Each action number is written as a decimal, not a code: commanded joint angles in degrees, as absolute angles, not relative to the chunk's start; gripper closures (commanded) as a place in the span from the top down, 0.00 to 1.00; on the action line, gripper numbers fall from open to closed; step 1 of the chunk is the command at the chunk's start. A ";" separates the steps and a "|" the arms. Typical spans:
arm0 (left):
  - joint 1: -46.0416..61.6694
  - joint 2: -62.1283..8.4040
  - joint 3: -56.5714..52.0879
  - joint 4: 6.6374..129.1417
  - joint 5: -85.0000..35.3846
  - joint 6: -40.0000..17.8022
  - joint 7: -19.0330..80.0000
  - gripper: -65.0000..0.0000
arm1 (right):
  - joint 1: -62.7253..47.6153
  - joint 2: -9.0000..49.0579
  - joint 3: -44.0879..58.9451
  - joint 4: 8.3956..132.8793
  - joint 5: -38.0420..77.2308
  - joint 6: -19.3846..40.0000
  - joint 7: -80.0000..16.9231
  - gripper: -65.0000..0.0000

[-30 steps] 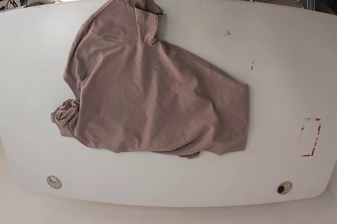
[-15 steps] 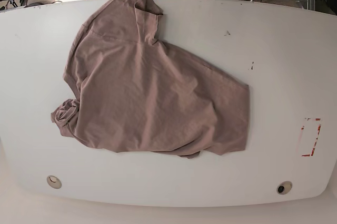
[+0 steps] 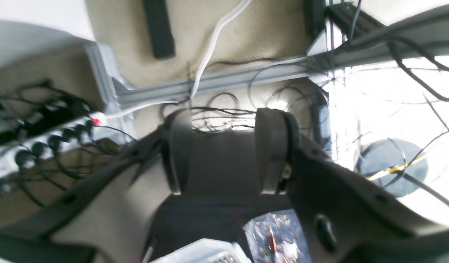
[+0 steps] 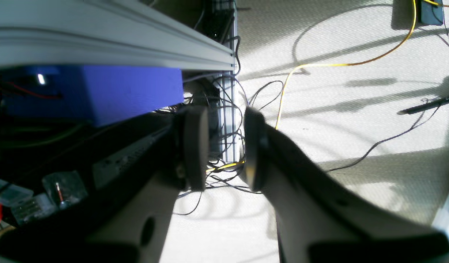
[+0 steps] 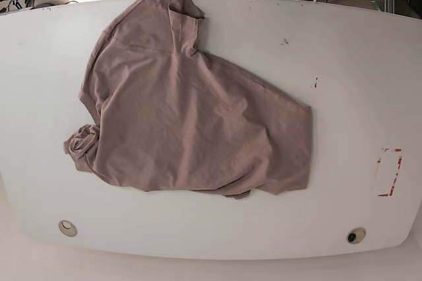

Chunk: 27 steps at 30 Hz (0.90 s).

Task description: Fold the T-shirt properly

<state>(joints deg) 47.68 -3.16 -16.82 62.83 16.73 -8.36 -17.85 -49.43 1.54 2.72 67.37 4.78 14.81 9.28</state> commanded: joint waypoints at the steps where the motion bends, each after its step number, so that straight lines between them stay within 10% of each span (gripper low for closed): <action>1: 50.95 -2.68 -16.92 66.95 15.78 -8.13 -19.21 0.39 | -55.60 0.48 2.68 75.38 4.97 15.08 9.63 0.24; 27: 69.05 -3.03 -16.48 103.60 -0.75 -8.13 -19.03 0.39 | -65.01 1.54 9.01 116.53 4.79 15.69 -5.85 0.24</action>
<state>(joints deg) 67.75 -4.25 -16.23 101.89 0.91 -8.34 -17.61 -66.81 0.51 7.90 115.72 4.71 15.29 -6.04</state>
